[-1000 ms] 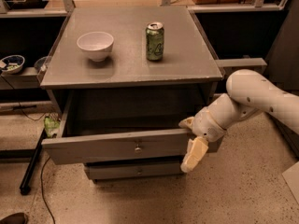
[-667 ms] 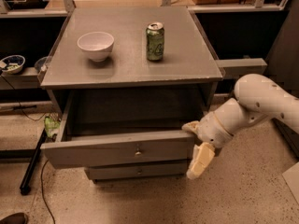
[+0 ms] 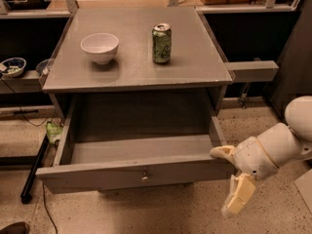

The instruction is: Open top drawer

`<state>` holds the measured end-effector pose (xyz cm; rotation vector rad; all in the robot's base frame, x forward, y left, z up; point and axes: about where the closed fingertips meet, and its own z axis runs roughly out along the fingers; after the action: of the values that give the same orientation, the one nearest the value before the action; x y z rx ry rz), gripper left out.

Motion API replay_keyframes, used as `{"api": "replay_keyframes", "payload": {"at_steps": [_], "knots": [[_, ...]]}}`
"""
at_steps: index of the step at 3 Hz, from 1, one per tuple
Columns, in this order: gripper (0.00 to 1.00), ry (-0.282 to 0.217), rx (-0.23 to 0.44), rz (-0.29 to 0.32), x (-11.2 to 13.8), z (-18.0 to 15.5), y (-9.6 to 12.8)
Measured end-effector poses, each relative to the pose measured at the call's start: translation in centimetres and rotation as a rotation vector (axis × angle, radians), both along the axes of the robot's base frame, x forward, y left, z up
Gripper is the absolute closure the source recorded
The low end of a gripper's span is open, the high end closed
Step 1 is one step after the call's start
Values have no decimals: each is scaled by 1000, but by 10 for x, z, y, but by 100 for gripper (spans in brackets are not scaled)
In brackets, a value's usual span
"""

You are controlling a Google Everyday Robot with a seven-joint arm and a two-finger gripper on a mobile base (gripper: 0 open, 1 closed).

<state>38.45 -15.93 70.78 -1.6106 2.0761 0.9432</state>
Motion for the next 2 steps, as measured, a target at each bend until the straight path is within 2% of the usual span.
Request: {"api": "replay_keyframes", "payload": {"at_steps": [1,2], "knots": [[0,0,0,0,0,0,0],[0,-35,-7,-12,9,4,3]]}}
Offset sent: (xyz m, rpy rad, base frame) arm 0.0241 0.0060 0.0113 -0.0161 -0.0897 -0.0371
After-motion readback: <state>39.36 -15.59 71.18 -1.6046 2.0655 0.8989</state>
